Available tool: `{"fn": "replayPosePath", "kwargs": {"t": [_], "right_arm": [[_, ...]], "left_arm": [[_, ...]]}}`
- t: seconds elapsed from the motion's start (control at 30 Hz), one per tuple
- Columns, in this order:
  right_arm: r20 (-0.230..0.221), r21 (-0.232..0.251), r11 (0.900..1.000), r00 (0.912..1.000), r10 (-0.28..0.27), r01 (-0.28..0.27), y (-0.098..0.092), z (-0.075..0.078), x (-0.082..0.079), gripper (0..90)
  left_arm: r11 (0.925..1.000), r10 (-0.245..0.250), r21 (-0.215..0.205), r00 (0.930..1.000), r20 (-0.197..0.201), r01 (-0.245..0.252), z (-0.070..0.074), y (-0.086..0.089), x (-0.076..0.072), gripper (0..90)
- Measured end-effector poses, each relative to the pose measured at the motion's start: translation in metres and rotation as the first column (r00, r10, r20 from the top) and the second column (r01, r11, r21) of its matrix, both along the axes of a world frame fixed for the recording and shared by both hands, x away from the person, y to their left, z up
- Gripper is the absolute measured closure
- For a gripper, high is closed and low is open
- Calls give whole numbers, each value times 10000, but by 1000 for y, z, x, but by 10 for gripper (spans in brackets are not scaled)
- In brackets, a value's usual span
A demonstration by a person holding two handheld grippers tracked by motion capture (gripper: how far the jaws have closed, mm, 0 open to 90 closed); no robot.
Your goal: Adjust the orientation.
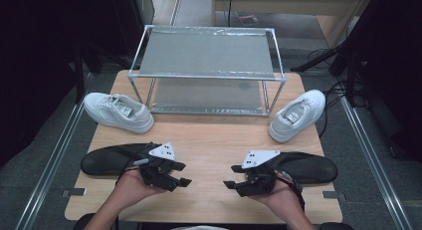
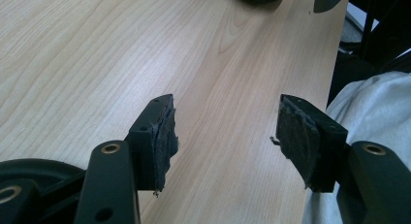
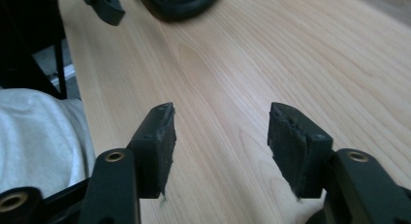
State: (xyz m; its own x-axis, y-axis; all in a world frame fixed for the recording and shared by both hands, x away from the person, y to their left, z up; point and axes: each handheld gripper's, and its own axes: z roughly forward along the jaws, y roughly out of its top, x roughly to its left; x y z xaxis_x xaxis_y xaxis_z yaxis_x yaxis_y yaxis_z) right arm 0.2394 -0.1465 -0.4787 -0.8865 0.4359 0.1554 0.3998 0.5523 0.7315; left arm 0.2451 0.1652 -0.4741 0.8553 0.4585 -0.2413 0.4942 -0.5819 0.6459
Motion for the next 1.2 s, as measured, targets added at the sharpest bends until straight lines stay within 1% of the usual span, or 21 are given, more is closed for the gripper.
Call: {"fn": "replayPosePath", "kwargs": {"t": [0.07,0.1,0.17,0.23,0.27,0.33,0.37,0.4,0.43,0.47,0.5,0.57,0.63,0.7,0.8,0.87,0.93,1.0,1.07,1.13,1.2], "right_arm": [[133,-15,10000,9999,11,-10,0,0,-1,465],[182,-22,9999,9998,109,-108,-1,-1,-1,471],[36,-59,10000,10000,-24,25,0,-3,0,490],[55,44,10000,10000,74,-74,1,-4,3,488],[44,54,10000,10000,83,-84,1,-4,4,478],[45,48,9999,9999,94,-94,1,-4,4,468],[193,-65,9997,9995,254,-253,2,-4,3,462],[193,-65,9997,9995,254,-253,2,-4,3,462],[323,-137,9993,9989,345,-341,3,-4,1,452],[323,-137,9993,9989,345,-341,3,-4,1,452],[335,-179,9993,9989,331,-325,3,-4,1,447],[294,-222,9991,9989,358,-352,4,-4,0,442],[366,-177,9990,9985,413,-407,4,-3,0,441],[393,-207,9988,9983,440,-432,4,-3,-1,433],[383,-246,9987,9982,456,-447,5,-3,-2,426],[352,-201,9989,9985,429,-422,4,-3,-2,421],[337,-163,9989,9984,455,-449,4,-3,-1,421],[335,-190,9988,9984,453,-447,4,-3,-1,421],[283,-182,9988,9986,453,-448,4,-3,0,421],[288,-170,9989,9986,450,-445,4,-3,0,422],[246,-145,9989,9987,444,-441,3,-2,-1,422]], "left_arm": [[9999,76,-125,10000,7,-76,2,3,1,394],[9999,131,-87,9999,21,-131,3,4,2,380],[9998,200,-48,9998,-45,-200,4,7,4,360],[9995,283,-115,9995,-101,-284,6,11,4,351],[9992,367,-168,9993,-21,-367,8,15,4,351],[9991,397,-144,9992,42,-397,9,17,4,351],[9988,476,-114,9988,56,-476,10,19,4,346],[9983,560,-135,9984,29,-560,11,21,4,346],[9983,587,-54,9982,88,-587,13,24,5,344],[9983,587,-54,9982,88,-587,13,24,5,344],[9982,584,127,9981,198,-587,14,25,4,344],[9976,622,276,9977,268,-629,15,27,4,350],[9973,636,362,9978,181,-643,17,31,6,353],[9964,700,458,9972,272,-712,18,35,6,366],[9951,925,310,9949,402,-938,23,44,6,365],[9944,1023,217,9942,329,-1031,25,50,6,360],[9939,1049,325,9942,258,-1057,26,55,7,352],[9935,1105,241,9936,220,-1110,27,60,7,363],[9938,1099,113,9934,339,-1104,30,63,6,422],[9938,1072,253,9930,503,-1086,33,67,5,419],[9916,1210,385,9907,623,-1235,35,72,5,427]]}}
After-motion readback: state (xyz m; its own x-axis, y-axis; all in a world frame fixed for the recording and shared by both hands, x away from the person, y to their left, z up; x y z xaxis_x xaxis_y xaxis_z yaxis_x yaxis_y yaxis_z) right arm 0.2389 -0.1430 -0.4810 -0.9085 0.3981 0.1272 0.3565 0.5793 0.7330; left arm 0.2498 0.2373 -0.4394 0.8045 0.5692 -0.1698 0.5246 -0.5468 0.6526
